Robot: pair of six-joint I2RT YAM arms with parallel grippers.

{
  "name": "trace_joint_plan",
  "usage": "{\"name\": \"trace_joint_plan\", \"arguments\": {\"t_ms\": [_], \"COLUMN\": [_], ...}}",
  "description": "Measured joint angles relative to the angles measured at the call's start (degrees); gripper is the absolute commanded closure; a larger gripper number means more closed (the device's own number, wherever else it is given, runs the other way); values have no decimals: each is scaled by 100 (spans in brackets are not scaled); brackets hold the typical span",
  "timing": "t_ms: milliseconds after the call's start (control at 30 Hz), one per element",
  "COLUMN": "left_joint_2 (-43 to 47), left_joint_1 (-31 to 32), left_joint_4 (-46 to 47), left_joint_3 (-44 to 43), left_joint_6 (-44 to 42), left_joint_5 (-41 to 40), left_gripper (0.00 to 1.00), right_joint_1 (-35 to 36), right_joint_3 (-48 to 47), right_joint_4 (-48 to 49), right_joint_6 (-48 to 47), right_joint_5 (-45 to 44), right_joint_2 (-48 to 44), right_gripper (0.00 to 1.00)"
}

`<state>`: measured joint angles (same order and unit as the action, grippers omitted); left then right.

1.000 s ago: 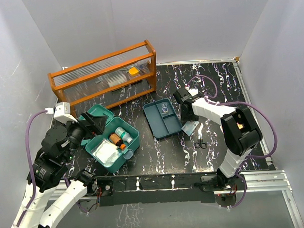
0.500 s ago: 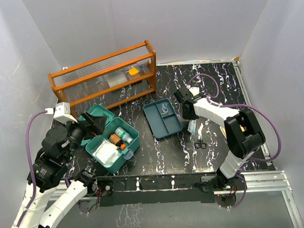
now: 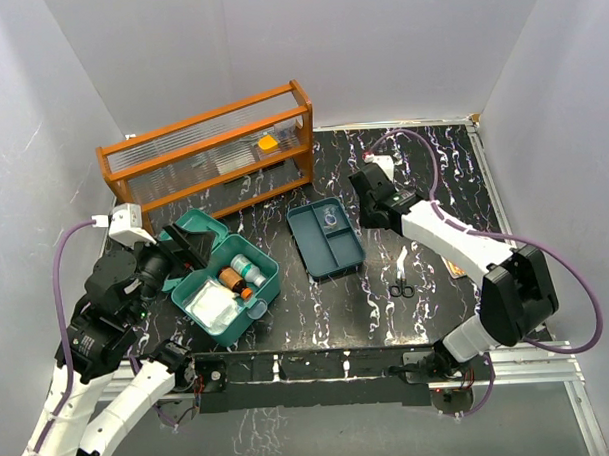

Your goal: Organize the medicine kit

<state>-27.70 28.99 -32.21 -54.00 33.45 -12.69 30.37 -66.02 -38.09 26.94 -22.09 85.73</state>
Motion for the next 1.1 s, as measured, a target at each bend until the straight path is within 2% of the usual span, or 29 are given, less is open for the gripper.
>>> {"name": "trace_joint_plan", "arguments": {"t_ms": [367, 800, 933, 1100], "left_joint_2": [-22, -20, -20, -11], "left_joint_1": [0, 0, 0, 0], "left_joint_4": [-2, -46, -72, -109], "left_joint_3": [0, 0, 0, 0], "left_joint_6": [4, 20, 22, 20], "left_joint_5": [2, -2, -4, -22], "left_gripper": [18, 18, 18, 18], "right_joint_1": [656, 833, 852, 859], "right_joint_3": [-46, -365, -380, -424], "right_joint_4": [315, 317, 348, 350], "right_joint_6": [-763, -1110, -1182, -1156], "right_joint_5": [308, -369, -212, 85], "right_joint_2": [105, 1255, 1408, 1615], "right_gripper": [100, 100, 89, 82]}}
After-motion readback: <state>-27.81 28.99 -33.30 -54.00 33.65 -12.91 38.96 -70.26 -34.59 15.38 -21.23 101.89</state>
